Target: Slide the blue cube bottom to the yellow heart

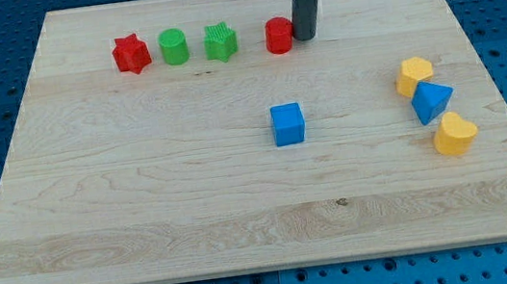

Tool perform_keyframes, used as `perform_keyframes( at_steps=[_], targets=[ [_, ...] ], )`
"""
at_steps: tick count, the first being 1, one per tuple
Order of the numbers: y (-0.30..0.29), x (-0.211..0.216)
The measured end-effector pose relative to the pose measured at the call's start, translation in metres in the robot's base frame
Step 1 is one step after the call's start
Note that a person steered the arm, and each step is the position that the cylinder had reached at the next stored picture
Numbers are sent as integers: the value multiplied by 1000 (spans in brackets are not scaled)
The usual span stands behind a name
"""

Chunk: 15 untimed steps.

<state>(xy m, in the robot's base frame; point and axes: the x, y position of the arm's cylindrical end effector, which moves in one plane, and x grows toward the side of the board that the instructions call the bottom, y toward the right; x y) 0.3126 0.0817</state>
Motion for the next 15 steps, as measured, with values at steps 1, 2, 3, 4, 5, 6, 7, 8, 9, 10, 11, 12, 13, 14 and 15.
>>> perform_keyframes(
  at_steps=[1,2,3,4,5,6,7,8,9,10,11,12,13,14,15],
  targets=[
    [0,0],
    [11,10],
    [20,34],
    [17,48],
    [-11,65],
    [-42,125],
    [-56,170],
    [-57,174],
    [-64,188],
    [-87,196],
    [-98,209],
    [-81,210],
    [-47,210],
    [-23,218],
    [2,225]
  ],
)
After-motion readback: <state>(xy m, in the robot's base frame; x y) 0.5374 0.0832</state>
